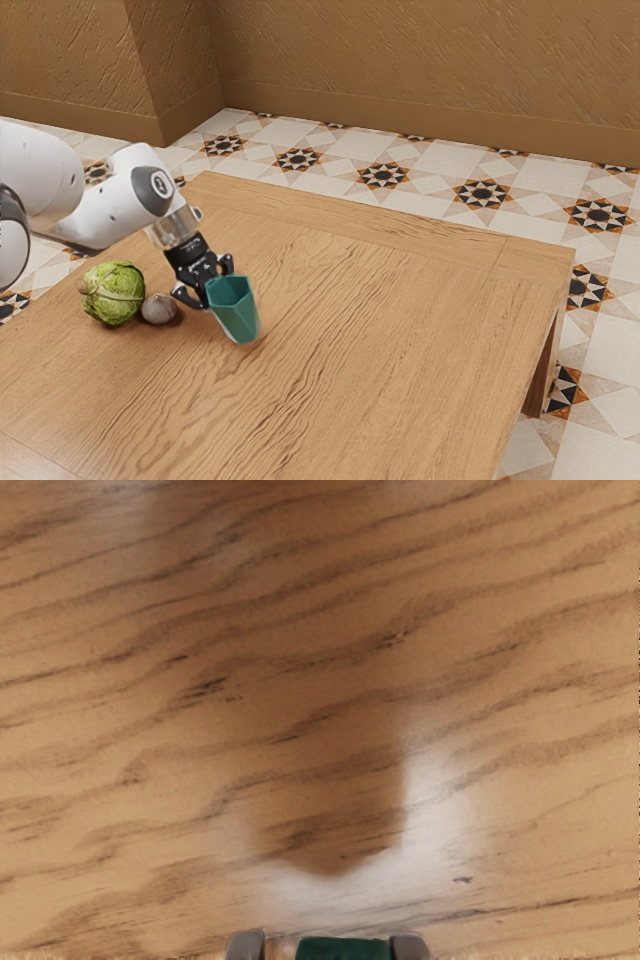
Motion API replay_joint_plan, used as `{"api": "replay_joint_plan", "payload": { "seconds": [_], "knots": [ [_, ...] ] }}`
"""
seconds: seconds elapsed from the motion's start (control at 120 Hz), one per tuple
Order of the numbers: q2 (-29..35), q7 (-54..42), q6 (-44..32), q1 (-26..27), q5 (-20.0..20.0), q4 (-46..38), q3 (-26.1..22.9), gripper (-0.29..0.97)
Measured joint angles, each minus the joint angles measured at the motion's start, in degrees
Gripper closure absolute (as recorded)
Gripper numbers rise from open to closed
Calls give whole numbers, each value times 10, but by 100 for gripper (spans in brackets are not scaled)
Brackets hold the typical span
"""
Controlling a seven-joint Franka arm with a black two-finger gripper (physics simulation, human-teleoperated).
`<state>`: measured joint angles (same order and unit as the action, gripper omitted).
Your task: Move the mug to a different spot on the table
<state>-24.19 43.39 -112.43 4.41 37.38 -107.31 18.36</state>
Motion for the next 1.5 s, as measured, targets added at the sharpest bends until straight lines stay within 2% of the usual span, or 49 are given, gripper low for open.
{"api": "replay_joint_plan", "payload": {
  "seconds": [0.133,0.275,0.508,0.725,0.925,1.075,1.358,1.5],
  "knots": [
    [-3,-9,-4,0,22,-2,-1,36],
    [-4,-16,-5,0,33,-3,0,19],
    [-6,-26,-6,-1,32,-4,1,6],
    [-7,-45,-33,-1,5,-2,4,2],
    [10,-70,-89,0,-54,12,4,1],
    [82,-76,-89,0,-139,10,0,0],
    [214,-107,0,7,-272,12,-51,0],
    [229,-144,64,19,-311,73,-54,0]
  ]
}}
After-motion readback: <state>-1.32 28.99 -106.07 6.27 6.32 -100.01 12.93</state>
